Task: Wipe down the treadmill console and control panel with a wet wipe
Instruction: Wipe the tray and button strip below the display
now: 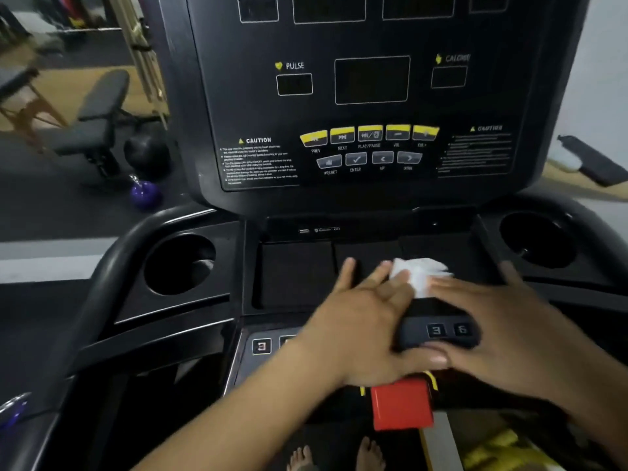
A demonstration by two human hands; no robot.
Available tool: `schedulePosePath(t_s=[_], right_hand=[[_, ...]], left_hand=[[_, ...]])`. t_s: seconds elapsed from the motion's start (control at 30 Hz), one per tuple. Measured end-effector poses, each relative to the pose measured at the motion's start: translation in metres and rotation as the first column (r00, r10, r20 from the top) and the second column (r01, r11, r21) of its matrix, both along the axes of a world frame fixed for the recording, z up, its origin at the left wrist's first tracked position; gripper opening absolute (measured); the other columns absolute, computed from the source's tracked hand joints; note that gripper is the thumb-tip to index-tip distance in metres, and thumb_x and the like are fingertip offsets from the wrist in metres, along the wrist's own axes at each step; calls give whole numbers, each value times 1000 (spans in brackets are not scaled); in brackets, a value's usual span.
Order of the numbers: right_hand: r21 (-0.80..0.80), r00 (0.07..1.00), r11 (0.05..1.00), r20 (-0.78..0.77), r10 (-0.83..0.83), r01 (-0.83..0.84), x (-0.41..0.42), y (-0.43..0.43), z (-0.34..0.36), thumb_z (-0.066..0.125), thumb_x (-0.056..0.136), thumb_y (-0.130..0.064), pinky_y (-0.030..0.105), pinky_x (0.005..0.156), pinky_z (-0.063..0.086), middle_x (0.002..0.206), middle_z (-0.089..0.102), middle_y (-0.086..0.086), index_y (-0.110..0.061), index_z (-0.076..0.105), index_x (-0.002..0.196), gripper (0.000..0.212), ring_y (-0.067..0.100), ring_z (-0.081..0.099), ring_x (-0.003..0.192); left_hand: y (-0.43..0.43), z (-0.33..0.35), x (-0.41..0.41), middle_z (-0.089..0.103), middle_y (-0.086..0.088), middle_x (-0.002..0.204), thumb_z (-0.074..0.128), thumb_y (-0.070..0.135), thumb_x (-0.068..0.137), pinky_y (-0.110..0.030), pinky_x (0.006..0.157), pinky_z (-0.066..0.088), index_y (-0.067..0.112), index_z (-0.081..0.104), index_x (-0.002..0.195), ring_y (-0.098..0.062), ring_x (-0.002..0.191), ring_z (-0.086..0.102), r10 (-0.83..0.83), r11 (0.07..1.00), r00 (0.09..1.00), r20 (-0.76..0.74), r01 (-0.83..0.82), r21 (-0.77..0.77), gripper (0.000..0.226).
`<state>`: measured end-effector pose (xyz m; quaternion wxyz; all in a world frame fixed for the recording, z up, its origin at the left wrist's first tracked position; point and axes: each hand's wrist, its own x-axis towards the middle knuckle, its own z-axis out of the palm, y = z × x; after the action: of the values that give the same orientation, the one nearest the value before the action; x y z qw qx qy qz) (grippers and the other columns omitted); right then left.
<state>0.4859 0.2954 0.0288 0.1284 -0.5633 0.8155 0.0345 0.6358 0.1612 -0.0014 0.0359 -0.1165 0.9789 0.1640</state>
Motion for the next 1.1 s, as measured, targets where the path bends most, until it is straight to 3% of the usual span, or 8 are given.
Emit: schedulePosePath(t_s=[0.13, 0.23, 0.37, 0.5, 0.63, 0.73, 0.93, 1.1], right_hand=[[53, 993, 991, -14, -120, 120, -24, 13, 4, 24, 88, -69, 38, 118, 0, 139, 52, -21, -44, 42, 134, 55, -1, 48, 126], [67, 998, 996, -36, -58, 60, -7, 1, 1, 7, 80, -77, 41, 120, 8, 151, 41, -16, -35, 42, 135, 77, 0, 37, 136], [61, 992, 993, 64, -104, 101, 1, 3, 2, 18, 74, -83, 45, 122, -4, 158, 10, -23, -34, 20, 154, 93, -10, 2, 140], [-101, 962, 977, 218, -162, 187, -21, 3, -4, 19, 97, -55, 42, 122, -4, 147, 44, -23, -40, 46, 142, 54, -6, 34, 135], [-172, 955, 957, 224, -195, 236, -31, 14, -5, 25, 100, -47, 39, 117, 21, 102, 71, -12, -37, 64, 113, 43, -1, 58, 95], [-213, 958, 944, 194, -213, 253, -28, 25, -7, 31, 100, -43, 32, 116, 14, 124, 63, -18, -36, 58, 126, 38, 1, 55, 115], [-4, 988, 988, -5, -156, 156, -27, 18, -9, 25, 103, -29, 40, 122, -1, 164, 9, -11, -23, 17, 155, 54, -2, 1, 148], [13, 993, 993, 4, -120, 120, -36, 3, -2, 25, 103, -28, 48, 122, -2, 164, 13, -7, -23, 22, 155, 52, 1, 4, 148]], left_hand=[[23, 4, -50, 27, -8, 162, 38, 72, 91, -54, 121, -9, 10, 33, 151, -19, 153, 5, -38, 999, 999, -29, 38, 6, 86], [12, 5, -33, 33, -4, 160, 34, 73, 92, -55, 121, -7, 13, 37, 149, -19, 153, 8, -54, 998, 998, -23, 53, -46, 83], [-18, 9, 1, 27, 10, 162, 7, 81, 78, -55, 121, -8, 23, 32, 153, -12, 153, 1, -73, 994, 994, 82, 79, -72, 98], [-9, 22, -30, 44, 0, 153, 5, 70, 88, -52, 122, -5, 20, 39, 148, -18, 153, 6, -75, 993, 995, 70, 81, -83, 85], [8, 16, -62, 57, -12, 131, 43, 40, 99, -52, 116, 26, 12, 41, 142, -32, 132, 46, -23, 967, 997, -75, 3, -253, 51], [19, -1, -56, 61, -8, 123, 41, 45, 94, -46, 104, 42, 11, 60, 124, -30, 121, 55, -74, 966, 974, -213, 17, -258, 49], [18, -4, -70, 22, -7, 164, 18, 53, 101, -49, 123, 6, 14, 27, 154, -21, 152, 14, -89, 986, 996, 19, 91, -138, 67], [0, 5, -85, 23, -5, 164, 26, 43, 103, -44, 124, 6, 16, 31, 153, -16, 152, 13, -101, 991, 994, 39, 104, -81, 56]])
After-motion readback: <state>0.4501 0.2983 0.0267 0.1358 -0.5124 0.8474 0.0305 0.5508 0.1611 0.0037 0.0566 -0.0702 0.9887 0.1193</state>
